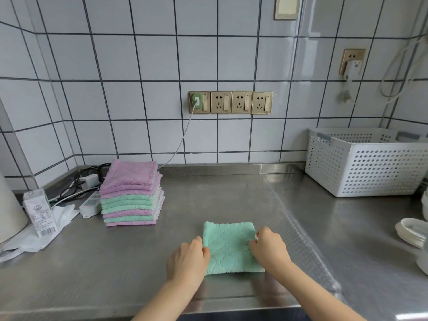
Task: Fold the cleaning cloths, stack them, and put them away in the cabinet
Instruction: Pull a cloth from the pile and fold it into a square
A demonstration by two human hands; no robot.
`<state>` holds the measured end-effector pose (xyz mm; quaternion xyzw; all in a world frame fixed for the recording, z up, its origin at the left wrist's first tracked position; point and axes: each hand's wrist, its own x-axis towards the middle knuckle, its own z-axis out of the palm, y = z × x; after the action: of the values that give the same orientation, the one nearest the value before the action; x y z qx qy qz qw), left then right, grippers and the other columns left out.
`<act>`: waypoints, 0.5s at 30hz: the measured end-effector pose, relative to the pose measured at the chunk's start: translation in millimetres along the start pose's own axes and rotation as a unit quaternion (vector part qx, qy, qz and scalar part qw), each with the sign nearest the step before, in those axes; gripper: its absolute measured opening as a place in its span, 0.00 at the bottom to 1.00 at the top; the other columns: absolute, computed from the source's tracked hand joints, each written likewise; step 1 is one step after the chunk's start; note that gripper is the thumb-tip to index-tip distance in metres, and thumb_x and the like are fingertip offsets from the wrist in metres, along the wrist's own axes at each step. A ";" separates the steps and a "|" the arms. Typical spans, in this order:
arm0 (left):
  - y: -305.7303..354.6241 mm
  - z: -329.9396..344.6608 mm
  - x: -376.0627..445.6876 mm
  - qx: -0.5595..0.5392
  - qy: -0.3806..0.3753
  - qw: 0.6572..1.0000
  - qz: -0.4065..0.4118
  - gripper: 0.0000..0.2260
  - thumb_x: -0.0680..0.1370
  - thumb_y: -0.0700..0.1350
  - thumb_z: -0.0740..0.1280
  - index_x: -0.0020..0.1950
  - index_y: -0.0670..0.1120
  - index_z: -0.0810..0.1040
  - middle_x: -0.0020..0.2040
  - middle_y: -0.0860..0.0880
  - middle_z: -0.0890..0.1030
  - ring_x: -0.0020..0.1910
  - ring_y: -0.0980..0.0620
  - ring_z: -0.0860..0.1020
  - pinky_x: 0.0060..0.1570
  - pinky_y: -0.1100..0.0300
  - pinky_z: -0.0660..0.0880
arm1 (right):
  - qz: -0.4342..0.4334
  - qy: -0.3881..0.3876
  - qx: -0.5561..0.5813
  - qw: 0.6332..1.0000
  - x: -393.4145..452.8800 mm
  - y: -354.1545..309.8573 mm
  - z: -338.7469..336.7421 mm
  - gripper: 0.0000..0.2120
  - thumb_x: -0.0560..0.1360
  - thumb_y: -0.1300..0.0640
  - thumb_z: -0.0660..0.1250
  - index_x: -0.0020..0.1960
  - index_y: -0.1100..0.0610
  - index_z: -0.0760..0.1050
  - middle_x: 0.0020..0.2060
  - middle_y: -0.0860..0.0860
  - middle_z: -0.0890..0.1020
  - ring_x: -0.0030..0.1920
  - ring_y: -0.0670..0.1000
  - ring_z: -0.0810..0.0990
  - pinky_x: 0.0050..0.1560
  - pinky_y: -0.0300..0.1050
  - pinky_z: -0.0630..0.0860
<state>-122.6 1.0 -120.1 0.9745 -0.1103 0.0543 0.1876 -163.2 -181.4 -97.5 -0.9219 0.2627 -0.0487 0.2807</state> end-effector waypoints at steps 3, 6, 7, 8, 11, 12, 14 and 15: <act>0.6 -5.5 -3.1 -0.010 0.011 1.000 0.012 0.11 0.79 0.55 0.56 0.49 0.49 0.71 0.49 0.46 0.80 0.50 0.41 0.79 0.44 0.54 0.74 | -0.118 0.158 -0.157 0.968 -4.7 -8.6 -10.1 0.17 0.63 0.68 0.68 0.40 0.57 0.60 0.29 0.51 0.68 0.31 0.57 0.71 0.30 0.44 0.65; 3.2 -7.5 -5.2 0.006 0.076 0.996 0.056 0.11 0.79 0.56 0.57 0.57 0.52 0.68 0.53 0.51 0.76 0.51 0.45 0.79 0.44 0.54 0.73 | -0.260 0.225 -0.224 0.912 -9.8 -18.4 -5.1 0.15 0.50 0.63 0.74 0.32 0.56 0.70 0.28 0.51 0.74 0.31 0.57 0.76 0.25 0.44 0.67; 4.2 -6.5 -5.4 0.000 0.105 0.991 0.083 0.11 0.78 0.56 0.58 0.58 0.53 0.68 0.54 0.52 0.74 0.49 0.47 0.79 0.43 0.54 0.73 | -0.293 0.201 -0.228 0.906 -10.4 -20.7 1.4 0.09 0.54 0.59 0.71 0.33 0.55 0.75 0.33 0.51 0.78 0.36 0.56 0.80 0.28 0.44 0.72; 5.6 -4.4 -5.5 -0.015 0.119 0.985 0.123 0.11 0.77 0.55 0.59 0.58 0.54 0.70 0.54 0.53 0.73 0.48 0.48 0.79 0.43 0.54 0.73 | -0.313 0.165 -0.230 0.907 -9.9 -20.3 8.1 0.07 0.60 0.56 0.66 0.37 0.54 0.78 0.38 0.50 0.81 0.43 0.55 0.83 0.33 0.43 0.77; 4.7 6.5 -1.2 -0.020 0.059 0.973 0.220 0.20 0.74 0.58 0.51 0.58 0.53 0.75 0.60 0.56 0.74 0.60 0.51 0.75 0.56 0.57 0.74 | -0.333 0.061 -0.244 0.909 -3.3 -8.5 28.3 0.19 0.67 0.52 0.54 0.49 0.52 0.81 0.49 0.48 0.83 0.55 0.53 0.82 0.47 0.43 0.81; 2.8 9.4 0.0 -0.012 0.024 0.974 0.224 0.25 0.74 0.59 0.48 0.64 0.53 0.74 0.67 0.55 0.71 0.68 0.52 0.69 0.65 0.58 0.68 | -0.327 0.045 -0.244 0.912 -5.0 -4.4 30.1 0.19 0.69 0.50 0.54 0.51 0.51 0.81 0.51 0.48 0.83 0.56 0.54 0.82 0.49 0.43 0.81; -4.7 12.4 0.8 -0.016 -0.039 0.981 0.187 0.24 0.79 0.58 0.49 0.73 0.53 0.65 0.76 0.55 0.59 0.76 0.53 0.54 0.73 0.60 0.54 | -0.296 0.019 -0.228 0.927 -10.4 5.4 28.8 0.23 0.73 0.48 0.52 0.59 0.52 0.79 0.58 0.49 0.81 0.61 0.55 0.78 0.55 0.44 0.77; -9.0 12.2 1.6 -0.021 -0.051 0.984 0.170 0.22 0.81 0.56 0.51 0.75 0.53 0.61 0.78 0.54 0.55 0.77 0.53 0.50 0.74 0.60 0.51 | -0.285 0.013 -0.216 0.934 -13.7 9.5 26.4 0.27 0.74 0.47 0.47 0.67 0.54 0.73 0.66 0.50 0.75 0.68 0.57 0.71 0.63 0.47 0.72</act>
<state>-118.1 4.3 -134.3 0.9389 -0.2848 0.0332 0.1904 -173.0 -168.1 -123.9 -0.9957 -0.0039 -0.0804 0.0454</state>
